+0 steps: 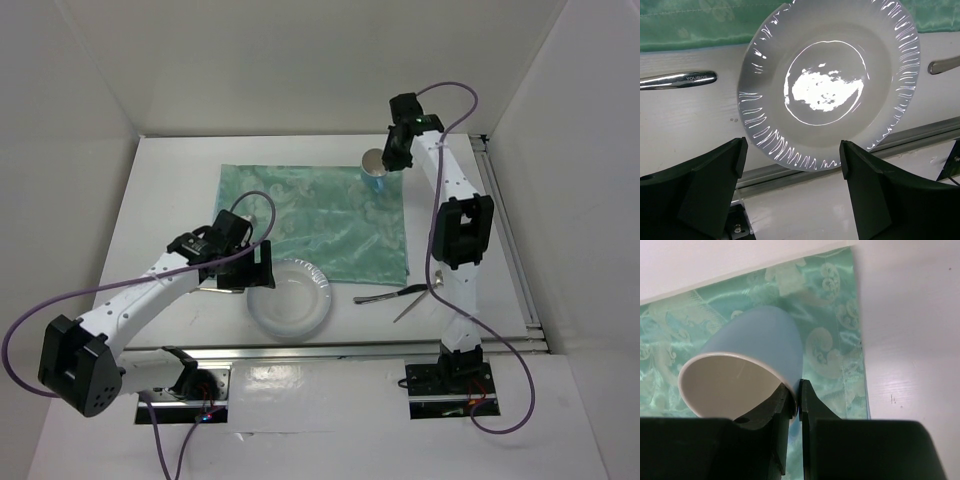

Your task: Set the dinner table for one person

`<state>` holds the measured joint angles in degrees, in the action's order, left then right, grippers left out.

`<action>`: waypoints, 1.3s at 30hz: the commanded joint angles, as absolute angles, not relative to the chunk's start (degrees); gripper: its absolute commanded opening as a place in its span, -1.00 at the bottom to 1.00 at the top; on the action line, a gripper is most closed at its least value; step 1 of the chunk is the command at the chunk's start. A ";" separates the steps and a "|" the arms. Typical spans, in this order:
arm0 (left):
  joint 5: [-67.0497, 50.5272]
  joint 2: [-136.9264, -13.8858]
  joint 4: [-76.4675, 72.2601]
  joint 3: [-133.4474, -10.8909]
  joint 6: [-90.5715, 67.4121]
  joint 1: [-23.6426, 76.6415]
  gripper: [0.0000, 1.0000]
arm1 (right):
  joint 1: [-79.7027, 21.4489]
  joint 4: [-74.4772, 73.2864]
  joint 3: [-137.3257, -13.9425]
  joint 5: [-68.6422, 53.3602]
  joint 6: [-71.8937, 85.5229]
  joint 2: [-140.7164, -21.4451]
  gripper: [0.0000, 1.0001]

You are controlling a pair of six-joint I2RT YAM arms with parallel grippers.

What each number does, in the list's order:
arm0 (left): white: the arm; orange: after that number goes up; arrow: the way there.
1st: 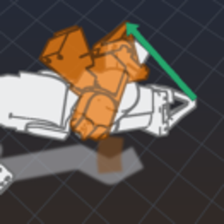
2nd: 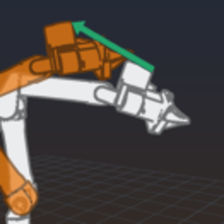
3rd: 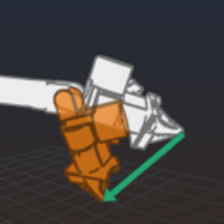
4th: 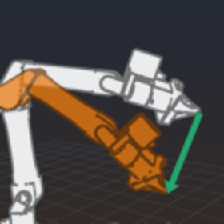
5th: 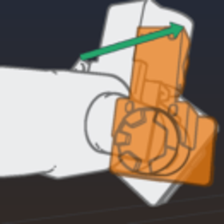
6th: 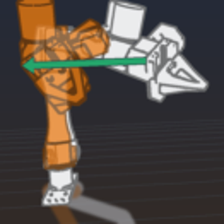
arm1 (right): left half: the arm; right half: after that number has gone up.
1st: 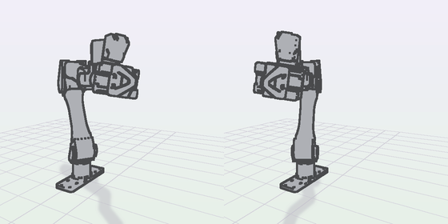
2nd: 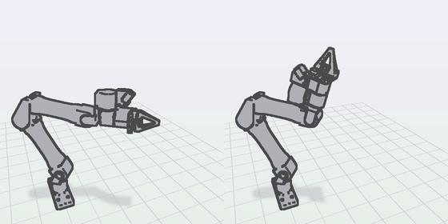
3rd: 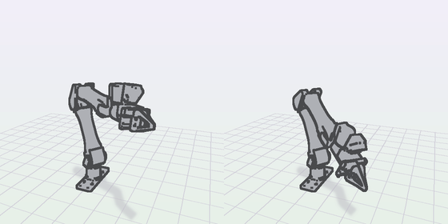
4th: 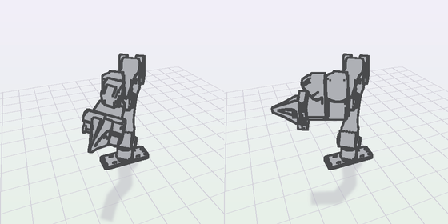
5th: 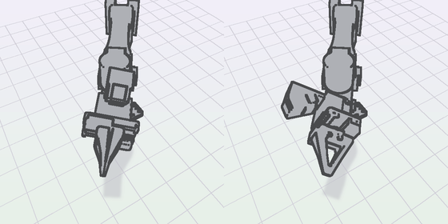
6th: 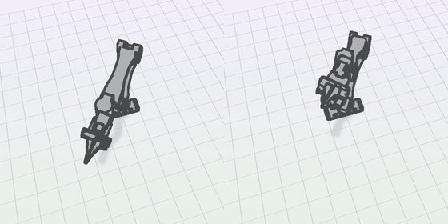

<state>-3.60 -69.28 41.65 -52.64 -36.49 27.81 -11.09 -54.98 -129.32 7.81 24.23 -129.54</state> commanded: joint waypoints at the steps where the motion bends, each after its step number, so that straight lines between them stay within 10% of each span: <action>1: -2.11 -69.43 41.92 -51.86 -38.40 28.12 0.86 | -9.49 -54.23 -134.21 5.27 23.55 -130.34 -1.00; 20: -1.58 -68.91 44.56 -50.71 -41.04 28.12 0.96 | -8.44 -53.00 -131.22 4.22 24.08 -135.88 -0.94; 28: -2.90 -67.32 42.37 -46.85 -44.56 28.12 0.99 | -8.44 -51.33 -131.22 1.32 24.08 -134.13 0.37; 39: -11.59 -66.18 35.69 -42.45 -43.51 20.40 0.99 | -8.44 -52.38 -133.07 0.70 23.55 -126.05 1.00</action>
